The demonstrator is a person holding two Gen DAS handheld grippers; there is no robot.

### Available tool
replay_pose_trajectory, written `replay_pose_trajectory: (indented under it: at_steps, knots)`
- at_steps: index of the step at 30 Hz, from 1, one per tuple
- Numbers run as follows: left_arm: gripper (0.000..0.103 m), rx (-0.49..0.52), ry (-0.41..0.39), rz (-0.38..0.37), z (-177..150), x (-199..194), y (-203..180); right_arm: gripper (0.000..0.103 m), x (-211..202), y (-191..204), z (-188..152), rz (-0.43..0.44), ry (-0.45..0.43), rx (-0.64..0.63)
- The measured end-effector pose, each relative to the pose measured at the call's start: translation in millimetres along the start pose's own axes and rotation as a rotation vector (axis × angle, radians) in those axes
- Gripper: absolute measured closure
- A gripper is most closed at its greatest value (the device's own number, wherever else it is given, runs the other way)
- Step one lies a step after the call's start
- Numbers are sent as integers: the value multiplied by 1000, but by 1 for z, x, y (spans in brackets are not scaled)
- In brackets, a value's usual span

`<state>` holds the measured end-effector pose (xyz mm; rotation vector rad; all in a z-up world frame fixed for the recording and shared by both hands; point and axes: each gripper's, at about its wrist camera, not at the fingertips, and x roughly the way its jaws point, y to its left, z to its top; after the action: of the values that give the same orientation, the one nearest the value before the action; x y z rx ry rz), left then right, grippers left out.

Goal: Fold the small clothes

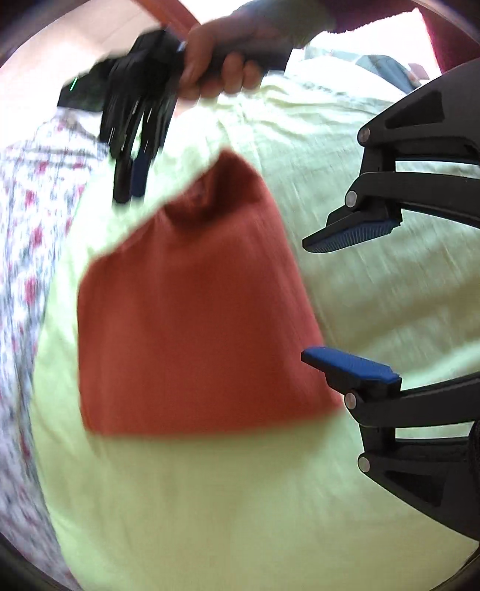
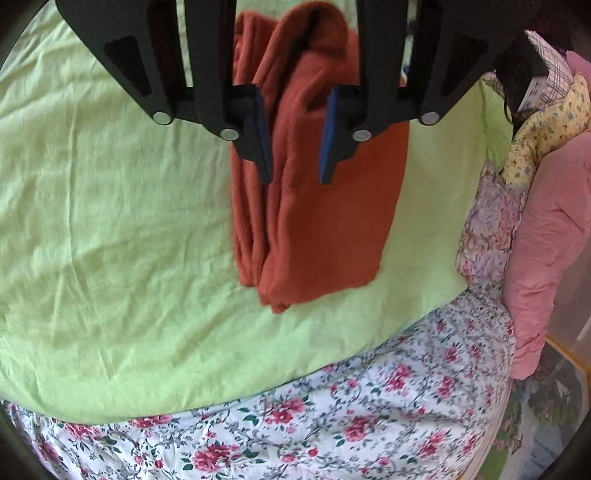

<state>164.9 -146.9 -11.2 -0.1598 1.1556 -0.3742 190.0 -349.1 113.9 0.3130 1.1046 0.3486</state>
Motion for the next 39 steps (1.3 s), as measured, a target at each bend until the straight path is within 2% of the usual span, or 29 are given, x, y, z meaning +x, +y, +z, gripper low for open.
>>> replay_pose_trajectory:
  at_steps: [2, 6, 9, 11, 14, 15, 18, 22, 23, 24, 26, 28, 30, 32, 35, 39]
  knots:
    - [50, -26, 18, 58, -15, 1, 15, 68, -1, 3, -13, -5, 16, -5]
    - [50, -60, 29, 127, -25, 16, 45, 67, 1, 4, -38, 2, 51, 25]
    - [50, -50, 16, 139, -34, 23, 45, 67, 6, 7, -46, -7, 73, 17]
    - [51, -21, 12, 161, -26, 34, 37, 67, 7, 8, -48, -7, 75, 18]
    - [60, 5, 25, 198, -21, 51, 23, 67, 13, 9, -46, -15, 78, 13]
    - [72, 2, 28, 207, -20, 55, 19, 67, 15, 9, -45, -27, 81, 10]
    - [80, -53, 18, 176, -13, 56, 25, 67, 23, 8, -46, -73, 109, 9]
    - [87, -105, 6, 134, -6, 54, 33, 67, 26, 10, -52, -56, 112, 2]
    - [87, -112, 5, 128, -7, 53, 34, 73, 28, 11, -52, -65, 117, -7]
    - [88, -117, 6, 125, -11, 48, 37, 82, 30, 12, -51, -67, 123, -15]
    - [88, -125, 10, 119, -11, 47, 38, 93, 30, 16, -46, -74, 123, -34]
    - [89, -124, 10, 117, -16, 41, 37, 94, 14, 26, -35, -20, 58, -38]
    - [90, -115, 4, 107, -18, 36, 37, 94, -19, 34, -25, 100, -59, -25]
    - [91, -106, -2, 97, -18, 31, 35, 94, -37, 37, -21, 136, -115, -53]
    - [91, -113, 0, 95, -19, 31, 37, 94, -23, 19, -28, 34, -62, -72]
    - [91, -118, 16, 78, -19, 33, 39, 95, 10, -33, -49, -16, 26, 52]
